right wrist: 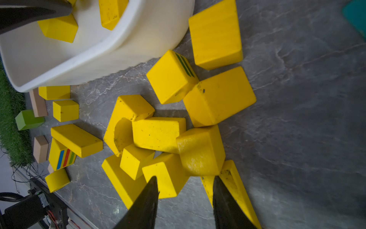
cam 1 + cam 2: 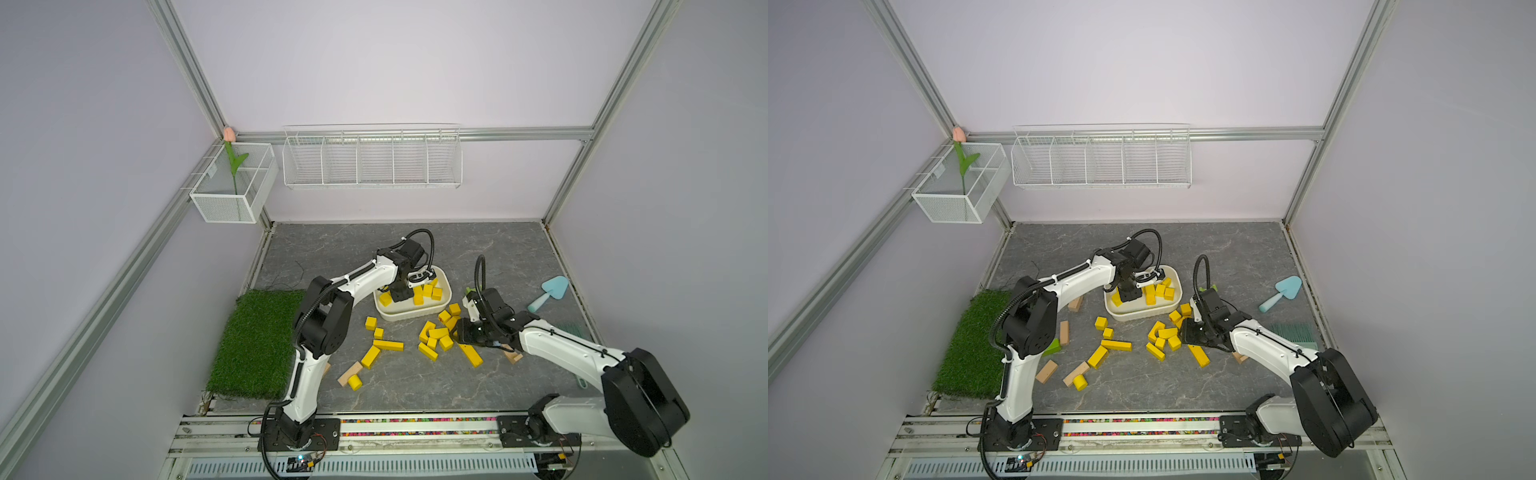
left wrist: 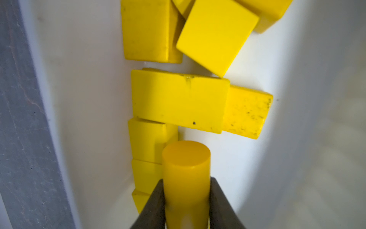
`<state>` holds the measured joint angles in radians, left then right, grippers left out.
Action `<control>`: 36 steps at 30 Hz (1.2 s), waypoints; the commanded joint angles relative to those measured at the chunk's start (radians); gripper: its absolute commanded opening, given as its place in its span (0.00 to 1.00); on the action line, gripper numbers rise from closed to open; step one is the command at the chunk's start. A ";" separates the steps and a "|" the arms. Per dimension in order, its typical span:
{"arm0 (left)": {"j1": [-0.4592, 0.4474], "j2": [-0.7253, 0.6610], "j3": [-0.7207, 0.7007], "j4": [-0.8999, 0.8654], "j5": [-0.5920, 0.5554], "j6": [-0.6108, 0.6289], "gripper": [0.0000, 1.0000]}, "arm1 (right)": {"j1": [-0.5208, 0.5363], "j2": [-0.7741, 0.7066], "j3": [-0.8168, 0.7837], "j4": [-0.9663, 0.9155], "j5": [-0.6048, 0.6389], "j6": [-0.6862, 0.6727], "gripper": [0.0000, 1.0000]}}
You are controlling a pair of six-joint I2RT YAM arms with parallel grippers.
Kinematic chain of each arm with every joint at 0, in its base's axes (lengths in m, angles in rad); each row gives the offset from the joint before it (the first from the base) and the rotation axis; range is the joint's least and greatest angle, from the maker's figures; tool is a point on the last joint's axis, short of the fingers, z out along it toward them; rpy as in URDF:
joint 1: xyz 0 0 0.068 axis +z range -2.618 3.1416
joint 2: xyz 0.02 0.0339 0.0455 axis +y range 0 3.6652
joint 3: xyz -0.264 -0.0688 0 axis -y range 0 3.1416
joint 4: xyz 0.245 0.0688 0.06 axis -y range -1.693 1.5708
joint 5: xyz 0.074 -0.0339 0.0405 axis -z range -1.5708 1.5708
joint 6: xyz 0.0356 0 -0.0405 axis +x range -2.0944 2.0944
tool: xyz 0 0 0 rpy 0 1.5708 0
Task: Pick out the yellow building blocks
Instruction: Place the building block in the storage box.
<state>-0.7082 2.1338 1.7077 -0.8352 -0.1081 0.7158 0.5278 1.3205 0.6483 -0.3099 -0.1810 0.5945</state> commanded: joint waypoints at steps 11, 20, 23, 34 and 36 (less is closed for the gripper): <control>-0.005 -0.005 0.004 0.025 -0.021 0.011 0.40 | -0.014 -0.003 -0.012 0.017 -0.017 -0.002 0.47; -0.005 -0.044 0.003 0.027 -0.041 -0.006 0.39 | -0.019 -0.001 -0.006 0.015 -0.018 -0.011 0.47; -0.005 -0.092 -0.010 0.036 -0.031 -0.027 0.38 | -0.020 -0.005 -0.004 0.014 -0.016 -0.013 0.47; -0.007 -0.590 -0.394 0.343 0.169 -0.278 0.35 | -0.020 -0.087 -0.040 0.009 0.009 -0.001 0.47; -0.007 -0.707 -0.523 0.455 0.229 -0.363 0.34 | -0.020 -0.109 -0.045 -0.012 0.033 0.010 0.47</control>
<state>-0.7082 1.5230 1.3045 -0.5407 -0.0013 0.4919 0.5117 1.2449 0.6247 -0.3031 -0.1757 0.5953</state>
